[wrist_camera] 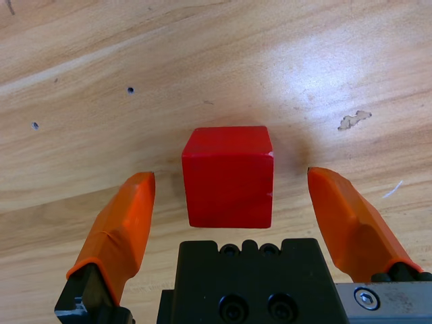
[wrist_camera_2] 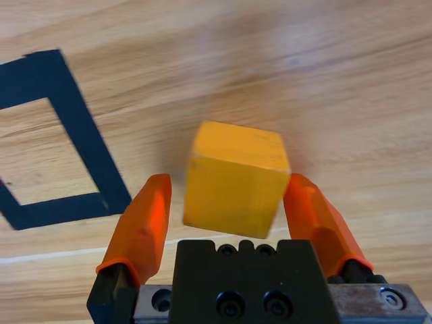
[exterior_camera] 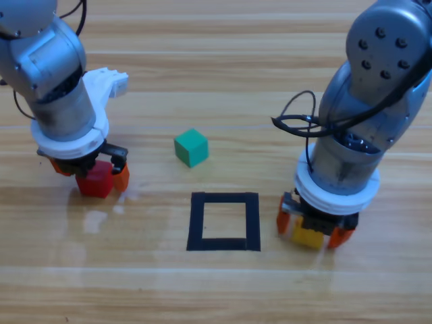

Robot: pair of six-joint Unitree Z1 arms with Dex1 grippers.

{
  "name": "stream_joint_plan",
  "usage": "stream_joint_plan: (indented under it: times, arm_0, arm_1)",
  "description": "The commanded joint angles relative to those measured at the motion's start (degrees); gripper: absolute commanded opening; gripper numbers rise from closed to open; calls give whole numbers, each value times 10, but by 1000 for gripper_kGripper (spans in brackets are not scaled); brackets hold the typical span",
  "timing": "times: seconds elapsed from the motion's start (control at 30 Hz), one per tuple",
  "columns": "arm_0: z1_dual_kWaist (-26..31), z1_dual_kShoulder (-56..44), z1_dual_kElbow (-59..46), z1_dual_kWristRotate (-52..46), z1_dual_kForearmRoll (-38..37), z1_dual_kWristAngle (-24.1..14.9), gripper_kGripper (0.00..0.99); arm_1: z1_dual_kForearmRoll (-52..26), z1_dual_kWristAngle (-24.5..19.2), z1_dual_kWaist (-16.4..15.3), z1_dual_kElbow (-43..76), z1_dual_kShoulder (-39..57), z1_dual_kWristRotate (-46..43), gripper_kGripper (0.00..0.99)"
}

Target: Stack the blocks in the rectangular block: red at the bottom, yellow in the middle, green on top

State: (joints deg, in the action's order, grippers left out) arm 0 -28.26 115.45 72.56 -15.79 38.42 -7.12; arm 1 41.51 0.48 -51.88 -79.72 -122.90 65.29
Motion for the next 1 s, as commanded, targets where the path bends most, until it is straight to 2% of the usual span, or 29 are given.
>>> stream_joint_plan:
  times: [0.03, 0.1, 0.17, 0.33, 0.47, 0.57, 0.63, 0.77, 0.83, 0.87, 0.9, 1.0]
  arm_0:
    - [11, 21, -17, 2, -18, 5, 959]
    - [10, 21, -20, 3, -23, 5, 957]
    - [10, 21, -24, 3, -29, 5, 943]
    - [10, 24, -27, 4, -35, 4, 894]
    - [10, 25, -37, 4, -47, 4, 798]
    - [11, 26, -44, 3, -55, 1, 709]
    - [11, 26, -49, 3, -63, 1, 627]
    - [10, 25, -50, 3, -70, 1, 339]
    - [10, 20, -50, 3, -70, 0, 227]
    - [10, 16, -49, 3, -70, -1, 137]
    - [9, 10, -47, 3, -70, -5, 94]
    - [3, -9, -39, 11, -69, -6, 58]
  arm_1:
    - [-30, 14, 15, 15, -17, -44, 451]
    - [-34, 14, 24, 16, -15, -63, 253]
    - [-34, 8, 32, 15, -8, -76, 176]
    - [1, -34, 41, 3, 31, -100, 176]
    - [103, -80, 41, -54, 64, -127, 176]
    - [183, -94, 38, -98, 89, -167, 176]
    - [198, -94, 38, -98, 120, -195, 176]
    - [202, -89, 38, -73, 179, -224, 164]
    - [202, -83, 41, -69, 184, -232, 164]
    - [202, -82, 41, -69, 183, -235, 164]
    - [202, -83, 42, -69, 181, -239, 164]
    - [202, -82, 42, -70, 173, -242, 164]
